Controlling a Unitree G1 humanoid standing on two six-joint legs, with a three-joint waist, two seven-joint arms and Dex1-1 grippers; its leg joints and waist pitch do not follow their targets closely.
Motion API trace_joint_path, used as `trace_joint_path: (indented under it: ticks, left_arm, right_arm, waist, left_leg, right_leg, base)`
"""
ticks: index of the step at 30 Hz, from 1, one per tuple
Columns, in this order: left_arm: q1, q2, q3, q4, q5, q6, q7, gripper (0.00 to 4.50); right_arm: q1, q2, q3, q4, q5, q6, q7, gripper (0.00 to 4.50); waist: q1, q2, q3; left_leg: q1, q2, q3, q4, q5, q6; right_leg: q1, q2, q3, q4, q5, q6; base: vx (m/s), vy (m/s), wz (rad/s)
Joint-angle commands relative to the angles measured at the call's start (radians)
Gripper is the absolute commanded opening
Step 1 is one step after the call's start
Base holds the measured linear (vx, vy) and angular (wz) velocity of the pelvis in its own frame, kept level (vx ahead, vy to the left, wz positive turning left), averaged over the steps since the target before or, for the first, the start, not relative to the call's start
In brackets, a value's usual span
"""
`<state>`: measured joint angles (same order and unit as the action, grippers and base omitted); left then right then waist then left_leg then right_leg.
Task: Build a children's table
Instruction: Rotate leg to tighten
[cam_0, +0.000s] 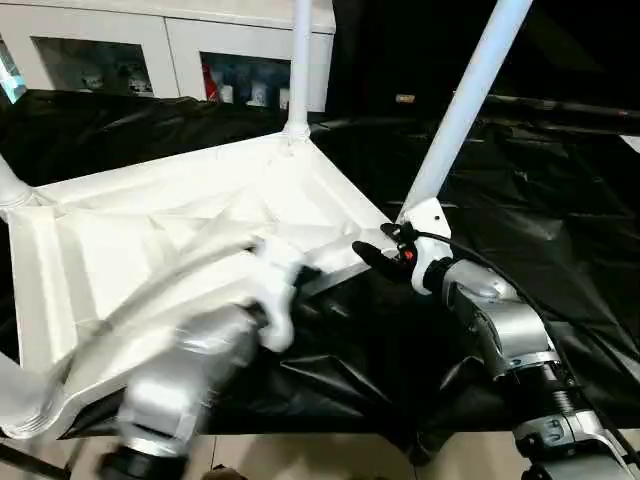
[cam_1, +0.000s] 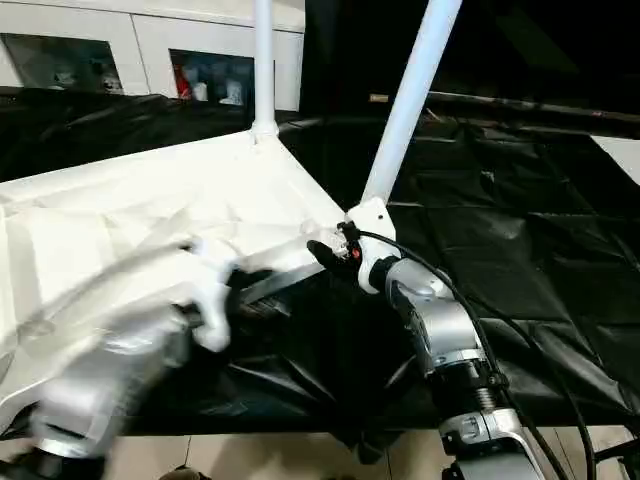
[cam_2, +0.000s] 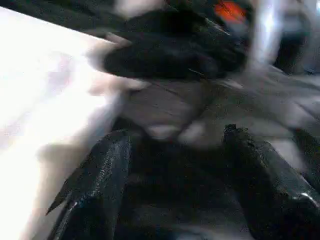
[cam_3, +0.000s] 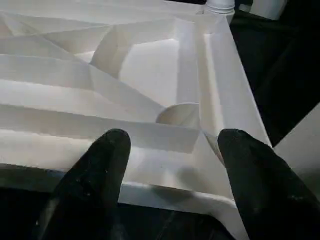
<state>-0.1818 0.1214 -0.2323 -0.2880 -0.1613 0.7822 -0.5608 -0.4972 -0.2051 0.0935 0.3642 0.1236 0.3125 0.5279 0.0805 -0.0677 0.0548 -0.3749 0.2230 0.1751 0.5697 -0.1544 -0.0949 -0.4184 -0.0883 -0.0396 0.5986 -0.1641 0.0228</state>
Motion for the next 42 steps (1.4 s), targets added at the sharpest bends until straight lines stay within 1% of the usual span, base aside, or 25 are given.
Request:
trace_joint_path:
  ticks: [1,2,3,5,7,8,9,10,11,12,13,14,15,19,21,23,26,30,34,35,37,39,40,41,42]
  left_arm:
    - [0.002,0.017,0.005,-0.003,0.015,0.006,0.01,3.6]
    - [0.001,0.02,0.006,-0.003,0.014,0.005,0.011,3.77]
    - [0.001,0.02,0.006,-0.003,0.014,0.005,0.011,3.77]
    - [0.007,0.052,0.013,0.003,0.018,-0.004,0.008,3.97]
    - [0.02,0.092,0.016,0.003,0.019,-0.006,0.001,4.11]
    - [0.02,0.092,0.016,0.003,0.019,-0.006,0.001,4.33]
    - [0.036,0.126,0.015,-0.002,0.017,-0.006,-0.017,4.38]
    - [0.036,0.126,0.015,-0.002,0.017,-0.006,-0.017,4.38]
    - [0.057,0.161,0.017,-0.014,0.008,-0.006,-0.045,4.45]
    - [0.057,0.161,0.017,-0.014,0.008,-0.006,-0.045,4.45]
    - [0.075,0.189,0.024,-0.021,-0.001,-0.008,-0.065,4.45]
    - [0.081,0.203,0.027,-0.021,-0.005,-0.013,-0.073,4.45]
    - [0.085,0.212,0.029,-0.02,-0.009,-0.018,-0.079,4.45]
    - [0.087,0.234,0.031,-0.02,-0.029,-0.027,-0.102,4.45]
    - [0.086,0.237,0.029,-0.021,-0.037,-0.027,-0.108,4.45]
    - [0.091,0.241,0.024,-0.027,-0.047,-0.036,-0.124,4.45]
    - [0.096,0.25,0.019,-0.037,-0.071,-0.042,-0.148,4.45]
    - [0.11,0.274,0.017,-0.066,-0.114,-0.038,-0.195,4.45]
    - [0.154,0.363,0.021,-0.12,-0.154,-0.005,-0.275,4.45]
    - [0.154,0.363,0.021,-0.12,-0.154,-0.005,-0.275,4.45]
    - [0.208,0.429,0.068,-0.159,-0.189,0.02,-0.313,4.45]
    - [0.241,0.466,0.106,-0.174,-0.204,0.025,-0.327,4.45]
    - [0.282,0.51,0.151,-0.186,-0.213,0.027,-0.345,4.45]
    - [0.282,0.51,0.151,-0.186,-0.213,0.027,-0.345,4.45]
    - [0.32,0.551,0.19,-0.199,-0.228,0.031,-0.364,4.45]
  right_arm:
    - [-0.047,-0.006,-0.035,0.037,-0.007,-0.018,-0.027,3.14]
    - [-0.051,-0.006,-0.037,0.043,-0.008,-0.019,-0.031,3.14]
    - [-0.051,-0.006,-0.037,0.043,-0.008,-0.019,-0.031,3.14]
    - [-0.111,-0.012,-0.061,0.152,-0.035,-0.054,-0.114,3.14]
    - [-0.181,-0.016,-0.103,0.273,-0.04,-0.085,-0.2,3.14]
    - [-0.181,-0.016,-0.103,0.273,-0.04,-0.085,-0.2,3.14]
    - [-0.237,-0.021,-0.141,0.364,-0.028,-0.108,-0.259,3.14]
    - [-0.237,-0.021,-0.141,0.364,-0.028,-0.108,-0.259,3.14]
    - [-0.291,-0.032,-0.166,0.456,-0.022,-0.136,-0.302,3.14]
    - [-0.291,-0.032,-0.166,0.456,-0.022,-0.136,-0.302,3.14]
    - [-0.339,-0.044,-0.181,0.538,-0.023,-0.163,-0.336,3.14]
    - [-0.368,-0.052,-0.19,0.588,-0.017,-0.181,-0.356,3.14]
    - [-0.391,-0.059,-0.198,0.628,-0.012,-0.194,-0.374,3.14]
    - [-0.468,-0.084,-0.225,0.753,-0.009,-0.237,-0.437,3.14]
    - [-0.484,-0.088,-0.232,0.777,-0.013,-0.247,-0.445,3.14]
    - [-0.51,-0.097,-0.234,0.816,-0.022,-0.263,-0.456,3.14]
    - [-0.537,-0.112,-0.233,0.863,-0.027,-0.287,-0.471,3.14]
    - [-0.557,-0.121,-0.236,0.902,-0.031,-0.307,-0.464,3.14]
    - [-0.549,-0.093,-0.205,0.896,-0.049,-0.323,-0.332,3.14]
    - [-0.549,-0.093,-0.205,0.896,-0.049,-0.323,-0.332,3.14]
    - [-0.523,-0.073,-0.178,0.88,-0.058,-0.344,-0.259,3.14]
    - [-0.502,-0.065,-0.176,0.866,-0.052,-0.352,-0.242,3.14]
    - [-0.47,-0.057,-0.177,0.842,-0.043,-0.357,-0.234,3.14]
    - [-0.47,-0.057,-0.177,0.842,-0.043,-0.357,-0.234,3.14]
    - [-0.435,-0.049,-0.177,0.815,-0.043,-0.365,-0.223,3.14]
  waist:
    - [-0.004,0.003,-0.061]
    - [-0.005,0.003,-0.059]
    - [-0.007,0.004,-0.058]
    - [-0.008,0.005,-0.059]
    - [-0.015,0.007,-0.056]
    - [-0.012,0.01,-0.058]
    - [-0.009,0.015,-0.058]
    - [-0.01,0.015,-0.059]
    - [0.0,0.02,-0.062]
    - [-0.003,0.018,-0.061]
    - [0.004,0.025,-0.061]
    - [0.002,0.023,-0.063]
    - [0.001,0.023,-0.062]
    - [0.005,0.026,-0.056]
    - [0.007,0.027,-0.055]
    - [0.006,0.024,-0.053]
    - [0.001,0.026,-0.052]
    - [-0.006,0.024,-0.055]
    - [-0.013,0.028,-0.055]
    - [-0.015,0.027,-0.056]
    - [-0.022,0.031,-0.057]
    - [-0.031,0.03,-0.054]
    - [-0.029,0.037,-0.054]
    - [-0.029,0.037,-0.053]
    - [-0.031,0.037,-0.054]
  left_leg:
    - [0.003,-0.008,0.011,-0.061,-0.266,-0.013]
    - [0.006,-0.008,0.012,-0.06,-0.274,-0.014]
    - [0.006,-0.008,0.012,-0.06,-0.282,-0.013]
    - [0.007,-0.008,0.01,-0.06,-0.28,-0.015]
    - [0.011,-0.009,0.011,-0.06,-0.303,-0.024]
    - [0.014,-0.009,0.01,-0.059,-0.309,-0.026]
    - [0.02,-0.008,0.011,-0.057,-0.316,-0.028]
    - [0.017,-0.009,0.011,-0.057,-0.313,-0.029]
    - [0.019,-0.008,0.013,-0.055,-0.282,-0.031]
    - [0.017,-0.008,0.014,-0.056,-0.277,-0.029]
    - [0.019,-0.007,0.014,-0.054,-0.27,-0.032]
    - [0.015,-0.009,0.014,-0.054,-0.263,-0.032]
    - [0.014,-0.009,0.014,-0.053,-0.262,-0.033]
    - [0.015,-0.009,0.014,-0.052,-0.312,-0.041]
    - [0.012,-0.01,0.014,-0.052,-0.334,-0.046]
    - [0.009,-0.011,0.012,-0.052,-0.354,-0.047]
    - [0.006,-0.012,0.011,-0.051,-0.365,-0.048]
    - [0.002,-0.012,0.012,-0.048,-0.345,-0.04]
    - [0.001,-0.011,0.013,-0.048,-0.333,-0.026]
    - [0.0,-0.012,0.013,-0.047,-0.329,-0.025]
    - [-0.005,-0.01,0.012,-0.047,-0.31,-0.024]
    - [0.0,-0.01,0.014,-0.047,-0.329,-0.021]
    - [0.002,-0.009,0.012,-0.047,-0.334,-0.023]
    - [0.001,-0.009,0.013,-0.048,-0.341,-0.023]
    - [0.004,-0.009,0.012,-0.049,-0.348,-0.026]
  right_leg:
    - [0.046,-0.017,0.02,-0.067,-0.239,-0.121]
    - [0.043,-0.016,0.02,-0.069,-0.254,-0.119]
    - [0.042,-0.015,0.02,-0.07,-0.263,-0.117]
    - [0.042,-0.014,0.019,-0.068,-0.263,-0.117]
    - [0.036,-0.012,0.017,-0.067,-0.275,-0.131]
    - [0.035,-0.014,0.017,-0.066,-0.278,-0.132]
    - [0.03,-0.014,0.017,-0.066,-0.27,-0.136]
    - [0.033,-0.012,0.017,-0.062,-0.26,-0.141]
    - [0.032,-0.011,0.017,-0.054,-0.198,-0.154]
    - [0.034,-0.009,0.017,-0.054,-0.183,-0.159]
    - [0.033,-0.012,0.017,-0.051,-0.154,-0.166]
    - [0.039,-0.011,0.015,-0.048,-0.143,-0.17]
    - [0.037,-0.012,0.014,-0.046,-0.142,-0.172]
    - [0.033,-0.013,0.014,-0.049,-0.2,-0.166]
    - [0.033,-0.014,0.014,-0.05,-0.23,-0.158]
    - [0.033,-0.015,0.013,-0.053,-0.27,-0.144]
    - [0.031,-0.015,0.013,-0.054,-0.289,-0.141]
    - [0.033,-0.015,0.013,-0.049,-0.255,-0.156]
    - [0.033,-0.011,0.012,-0.045,-0.231,-0.169]
    - [0.034,-0.011,0.012,-0.043,-0.225,-0.172]
    - [0.038,-0.015,0.013,-0.038,-0.198,-0.189]
    - [0.033,-0.01,0.013,-0.043,-0.222,-0.188]
    - [0.033,-0.011,0.014,-0.042,-0.228,-0.191]
    - [0.033,-0.011,0.014,-0.045,-0.234,-0.188]
    - [0.031,-0.008,0.013,-0.044,-0.241,-0.187]
  base:
    - [0.0,0.0,0.0]
    - [0.0,0.0,0.0]
    - [0.0,0.0,0.0]
    - [0.0,0.0,0.0]
    - [0.0,0.0,0.0]
    - [0.0,0.0,0.0]
    - [0.0,0.0,0.0]
    - [0.0,0.0,0.0]
    - [0.0,0.0,0.0]
    - [0.0,0.0,0.0]
    - [0.0,0.0,0.0]
    - [0.0,0.0,0.0]
    - [0.0,0.0,0.0]
    - [0.0,0.0,0.0]
    - [0.0,0.0,0.0]
    - [0.0,0.0,0.0]
    - [0.0,0.0,0.0]
    - [0.0,0.0,0.0]
    - [0.0,0.0,0.0]
    - [0.0,0.0,0.0]
    - [0.0,0.0,0.0]
    - [0.0,0.0,0.0]
    - [0.0,0.0,0.0]
    - [0.0,0.0,0.0]
    - [0.0,0.0,0.0]
